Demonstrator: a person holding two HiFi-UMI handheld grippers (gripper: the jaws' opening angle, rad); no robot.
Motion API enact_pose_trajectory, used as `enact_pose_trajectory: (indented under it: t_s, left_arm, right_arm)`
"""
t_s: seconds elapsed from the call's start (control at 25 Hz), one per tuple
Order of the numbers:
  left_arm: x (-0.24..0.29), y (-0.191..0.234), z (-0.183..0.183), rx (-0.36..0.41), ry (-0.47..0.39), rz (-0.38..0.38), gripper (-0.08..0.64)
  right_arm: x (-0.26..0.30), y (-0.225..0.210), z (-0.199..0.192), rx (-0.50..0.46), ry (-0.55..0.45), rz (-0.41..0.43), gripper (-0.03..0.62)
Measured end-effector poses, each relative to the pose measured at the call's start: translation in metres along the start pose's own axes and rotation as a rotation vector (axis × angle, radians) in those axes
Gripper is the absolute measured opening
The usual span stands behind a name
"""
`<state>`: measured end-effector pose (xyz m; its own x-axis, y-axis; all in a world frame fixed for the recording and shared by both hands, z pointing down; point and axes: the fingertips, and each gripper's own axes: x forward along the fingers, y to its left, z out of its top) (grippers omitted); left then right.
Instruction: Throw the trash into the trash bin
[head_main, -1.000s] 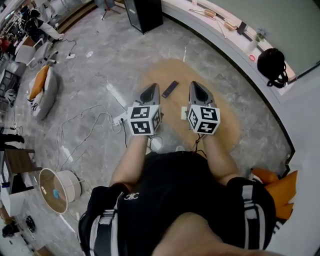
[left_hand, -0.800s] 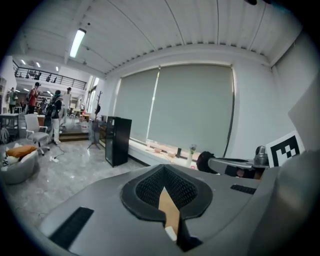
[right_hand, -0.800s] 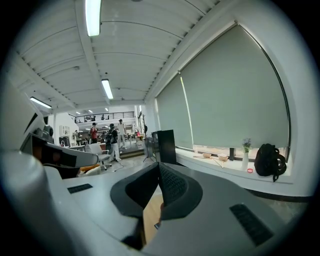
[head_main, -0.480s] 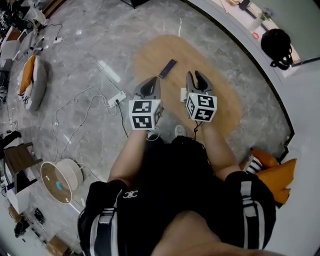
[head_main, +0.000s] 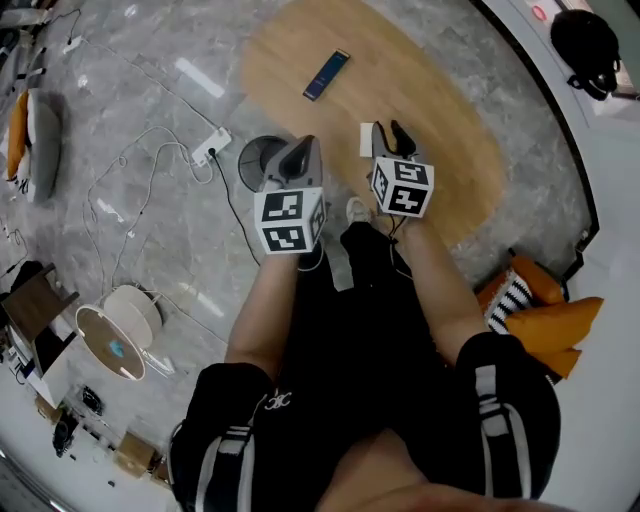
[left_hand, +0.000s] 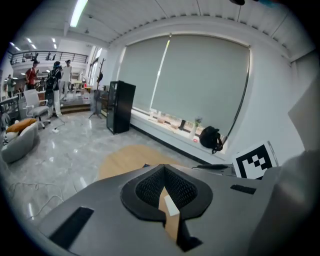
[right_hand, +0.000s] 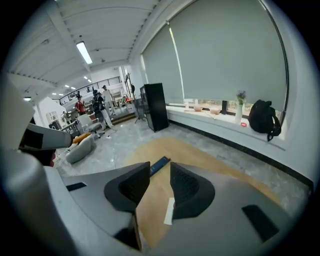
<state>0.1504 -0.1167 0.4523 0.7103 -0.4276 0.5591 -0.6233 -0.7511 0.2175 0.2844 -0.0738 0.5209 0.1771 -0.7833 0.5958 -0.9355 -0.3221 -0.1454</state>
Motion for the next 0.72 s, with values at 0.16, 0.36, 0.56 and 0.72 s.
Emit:
enact_pose_trajectory:
  t_s: [0.16, 0.36, 0.56, 0.72]
  left_arm:
    - [0.040, 0.016, -0.066, -0.017, 0.077, -0.018, 0.012]
    - [0.077, 0.048, -0.147, -0.046, 0.149, -0.027, 0.012]
    - [0.105, 0.067, -0.209, -0.074, 0.214, -0.037, 0.012]
    - [0.117, 0.070, -0.236, -0.064, 0.242, -0.064, 0.012]
  right_arm:
    - [0.045, -0.006, -0.063, 0.017, 0.088, -0.015, 0.100]
    - [0.093, -0.005, -0.138, 0.020, 0.175, -0.008, 0.124]
    - [0.121, -0.021, -0.195, -0.003, 0.225, -0.030, 0.146]
    - [0.139, -0.032, -0.218, -0.001, 0.236, -0.052, 0.155]
